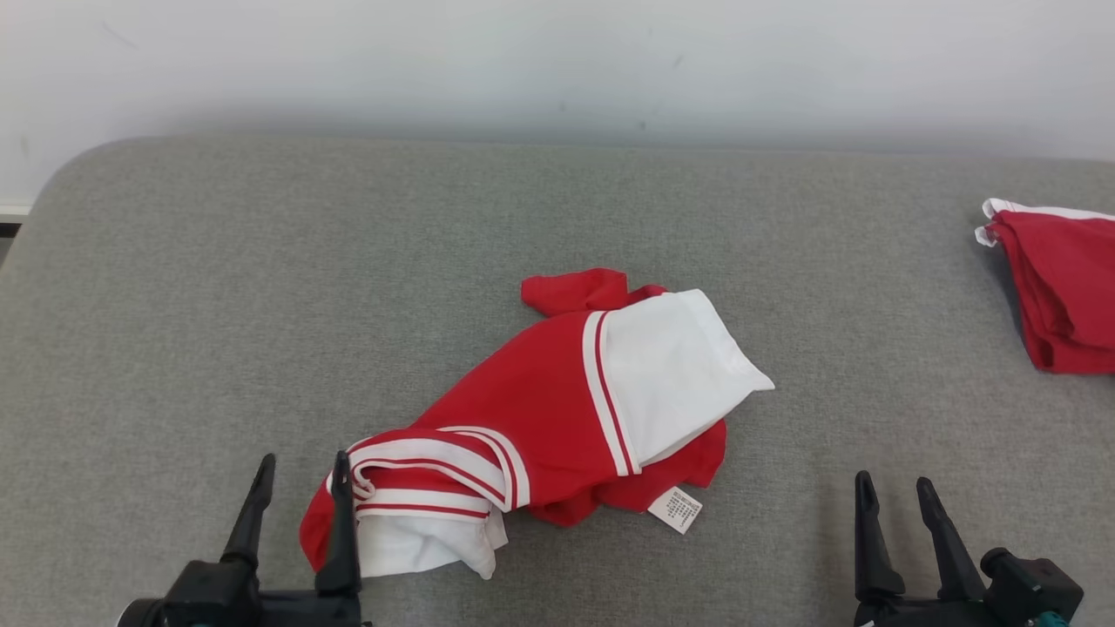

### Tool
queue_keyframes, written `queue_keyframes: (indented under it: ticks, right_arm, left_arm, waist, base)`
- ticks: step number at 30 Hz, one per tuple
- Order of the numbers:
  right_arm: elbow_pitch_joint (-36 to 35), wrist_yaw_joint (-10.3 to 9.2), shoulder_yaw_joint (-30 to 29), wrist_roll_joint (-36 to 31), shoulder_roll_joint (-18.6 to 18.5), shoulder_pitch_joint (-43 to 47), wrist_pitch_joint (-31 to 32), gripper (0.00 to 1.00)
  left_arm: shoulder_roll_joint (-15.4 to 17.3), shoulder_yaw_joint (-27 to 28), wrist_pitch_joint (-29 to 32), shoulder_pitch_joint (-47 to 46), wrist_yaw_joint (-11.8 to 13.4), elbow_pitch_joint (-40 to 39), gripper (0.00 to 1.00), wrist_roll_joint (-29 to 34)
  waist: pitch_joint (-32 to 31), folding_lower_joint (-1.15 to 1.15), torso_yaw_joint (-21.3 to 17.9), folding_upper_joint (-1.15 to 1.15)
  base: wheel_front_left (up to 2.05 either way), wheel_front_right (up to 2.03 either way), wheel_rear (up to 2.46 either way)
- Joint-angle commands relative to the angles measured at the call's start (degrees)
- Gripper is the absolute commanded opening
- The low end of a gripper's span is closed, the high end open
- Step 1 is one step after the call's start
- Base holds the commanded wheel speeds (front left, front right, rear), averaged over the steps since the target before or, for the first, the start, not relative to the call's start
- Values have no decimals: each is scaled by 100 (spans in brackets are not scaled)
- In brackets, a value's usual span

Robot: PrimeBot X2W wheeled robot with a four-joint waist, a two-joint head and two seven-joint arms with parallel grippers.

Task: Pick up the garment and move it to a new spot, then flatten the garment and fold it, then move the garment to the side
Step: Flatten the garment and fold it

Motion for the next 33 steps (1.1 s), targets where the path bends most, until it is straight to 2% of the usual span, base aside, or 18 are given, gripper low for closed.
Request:
queue_keyframes:
  ticks: [1, 6, 15, 25, 29, 30, 31, 32, 33]
  right_arm:
    - [3, -11, 26, 18, 5, 46, -20, 100]
    - [30, -11, 106, 41, 4, 35, -20, 100]
    - [78, -11, 180, 92, 3, -68, -20, 100]
    - [73, -11, 198, 128, 3, -115, -20, 100]
    - [44, -11, 164, 143, 4, -147, -20, 100]
    - [36, -11, 156, 143, 4, -147, -20, 100]
    - [30, -11, 136, 144, 3, -136, -20, 100]
    - [27, -11, 126, 144, 3, -127, -20, 100]
    - [30, -11, 123, 147, 4, -124, -20, 100]
  left_arm:
    - [-5, -42, -25, 58, -38, -149, 100, 107]
    - [-87, -489, -27, 70, -258, -334, 100, 356]
    - [-228, -1331, 119, -398, -587, 518, 100, 846]
    - [-253, -1478, 55, -823, -499, 1343, 100, 1082]
    - [-280, -1461, 19, -1061, -565, 1571, 100, 1057]
    - [-288, -1464, 14, -1123, -593, 1576, 71, 1065]
    - [-298, -1476, 3, -1175, -606, 1588, 20, 1072]
    - [-293, -1488, -5, -1212, -634, 1613, 0, 1087]
    - [-282, -1508, -6, -1260, -633, 1655, 0, 1107]
  waist:
    - [-56, 0, 59, 0]
    - [-103, 0, 72, 0]
    - [-43, 0, -336, 0]
    - [61, 0, -695, 0]
    - [119, 0, -724, 0]
    - [130, 0, -720, 0]
    - [138, 0, -704, 0]
    - [143, 0, -685, 0]
    - [149, 0, -666, 0]
  base:
    - [0, 0, 0]
    - [0, 0, 0]
    - [0, 0, 0]
    - [0, 0, 0]
    - [0, 0, 0]
    - [0, 0, 0]
    - [0, 0, 0]
    - [0, 0, 0]
    - [0, 0, 0]
